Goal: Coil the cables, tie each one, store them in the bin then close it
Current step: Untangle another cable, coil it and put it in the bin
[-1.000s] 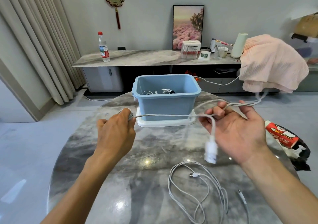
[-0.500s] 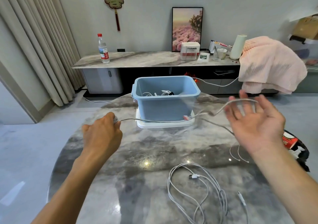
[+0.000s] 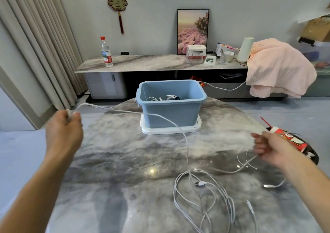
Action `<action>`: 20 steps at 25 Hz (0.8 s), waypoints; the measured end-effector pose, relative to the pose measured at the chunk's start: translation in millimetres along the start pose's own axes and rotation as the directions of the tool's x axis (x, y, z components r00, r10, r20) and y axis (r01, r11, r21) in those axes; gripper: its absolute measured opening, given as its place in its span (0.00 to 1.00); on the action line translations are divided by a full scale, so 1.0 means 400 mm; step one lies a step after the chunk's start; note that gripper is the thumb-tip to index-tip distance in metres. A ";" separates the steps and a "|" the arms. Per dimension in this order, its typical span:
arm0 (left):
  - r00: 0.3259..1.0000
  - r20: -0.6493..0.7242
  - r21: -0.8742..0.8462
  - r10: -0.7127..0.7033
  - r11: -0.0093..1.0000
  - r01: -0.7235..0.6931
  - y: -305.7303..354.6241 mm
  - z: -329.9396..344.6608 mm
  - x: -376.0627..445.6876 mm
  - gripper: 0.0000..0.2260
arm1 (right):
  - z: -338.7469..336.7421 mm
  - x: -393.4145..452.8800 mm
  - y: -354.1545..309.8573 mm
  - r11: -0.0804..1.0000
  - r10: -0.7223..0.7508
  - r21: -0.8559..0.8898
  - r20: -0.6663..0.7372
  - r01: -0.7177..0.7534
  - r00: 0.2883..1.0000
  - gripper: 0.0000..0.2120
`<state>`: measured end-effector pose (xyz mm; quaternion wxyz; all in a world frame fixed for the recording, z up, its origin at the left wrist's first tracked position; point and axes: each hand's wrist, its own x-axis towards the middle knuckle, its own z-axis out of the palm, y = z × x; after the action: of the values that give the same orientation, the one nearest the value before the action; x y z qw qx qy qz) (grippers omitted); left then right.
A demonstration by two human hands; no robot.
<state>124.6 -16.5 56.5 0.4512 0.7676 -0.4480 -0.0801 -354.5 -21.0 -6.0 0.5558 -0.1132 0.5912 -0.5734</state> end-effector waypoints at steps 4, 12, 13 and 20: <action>0.934 0.177 -0.060 0.311 0.950 -0.305 0.073 0.055 -0.075 0.16 | 0.126 -0.056 0.076 0.851 0.101 -0.525 0.154 -0.005 0.983 0.20; 0.821 0.323 -0.273 0.471 0.877 -0.396 0.122 0.105 -0.176 0.16 | 0.264 -0.240 0.115 0.601 -0.248 -0.483 0.645 0.637 0.723 0.16; 0.796 0.358 -0.331 0.488 0.863 -0.381 0.132 0.116 -0.198 0.16 | 0.297 -0.270 0.140 0.573 -0.242 -0.413 0.740 0.708 0.628 0.19; 0.776 0.432 -0.472 0.460 0.848 -0.240 0.140 0.144 -0.240 0.12 | 0.318 -0.341 0.123 0.943 -0.019 -0.209 0.745 0.260 0.667 0.26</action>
<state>3.4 9.9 38.8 0.4605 0.5099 -0.6668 -0.2888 -181.1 29.7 61.5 0.6758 -0.4613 0.3873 -0.4248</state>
